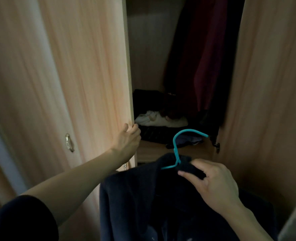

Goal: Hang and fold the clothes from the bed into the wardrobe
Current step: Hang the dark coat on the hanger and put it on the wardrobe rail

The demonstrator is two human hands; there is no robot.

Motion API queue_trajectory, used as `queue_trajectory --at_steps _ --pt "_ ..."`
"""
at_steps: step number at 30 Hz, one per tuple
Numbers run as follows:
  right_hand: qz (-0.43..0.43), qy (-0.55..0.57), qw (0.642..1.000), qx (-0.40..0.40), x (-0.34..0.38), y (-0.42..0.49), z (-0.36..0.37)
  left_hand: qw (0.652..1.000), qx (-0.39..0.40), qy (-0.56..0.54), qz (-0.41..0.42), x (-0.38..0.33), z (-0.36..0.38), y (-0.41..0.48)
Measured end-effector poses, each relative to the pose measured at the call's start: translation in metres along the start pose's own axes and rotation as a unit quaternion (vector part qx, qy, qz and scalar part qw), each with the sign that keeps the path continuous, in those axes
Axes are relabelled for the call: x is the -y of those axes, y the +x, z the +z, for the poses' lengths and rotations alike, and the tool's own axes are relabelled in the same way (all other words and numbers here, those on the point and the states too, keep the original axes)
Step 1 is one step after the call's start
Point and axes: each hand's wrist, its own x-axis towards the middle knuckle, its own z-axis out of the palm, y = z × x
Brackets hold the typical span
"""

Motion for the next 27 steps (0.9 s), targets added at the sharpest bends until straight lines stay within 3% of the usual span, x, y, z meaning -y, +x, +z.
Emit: queue_trajectory --at_steps 5,13,16,22,27 --pt "-0.033 0.008 0.999 0.010 0.011 -0.006 -0.001 0.999 -0.021 -0.028 0.003 0.012 -0.012 -0.043" --pt "-0.062 0.058 0.995 0.051 0.044 -0.004 0.022 0.978 -0.190 -0.082 -0.031 0.038 -0.007 -0.095" --pt "-0.067 0.069 0.994 0.060 0.059 -0.001 0.034 0.972 -0.194 -0.105 -0.087 0.045 0.004 -0.117" --pt "-0.073 0.110 0.988 0.074 0.085 0.004 0.053 0.908 -0.135 -0.214 -0.334 0.060 -0.006 -0.145" --pt "-0.059 0.134 0.986 0.082 0.103 0.001 0.061 0.922 -0.090 -0.203 -0.316 0.063 -0.005 -0.156"
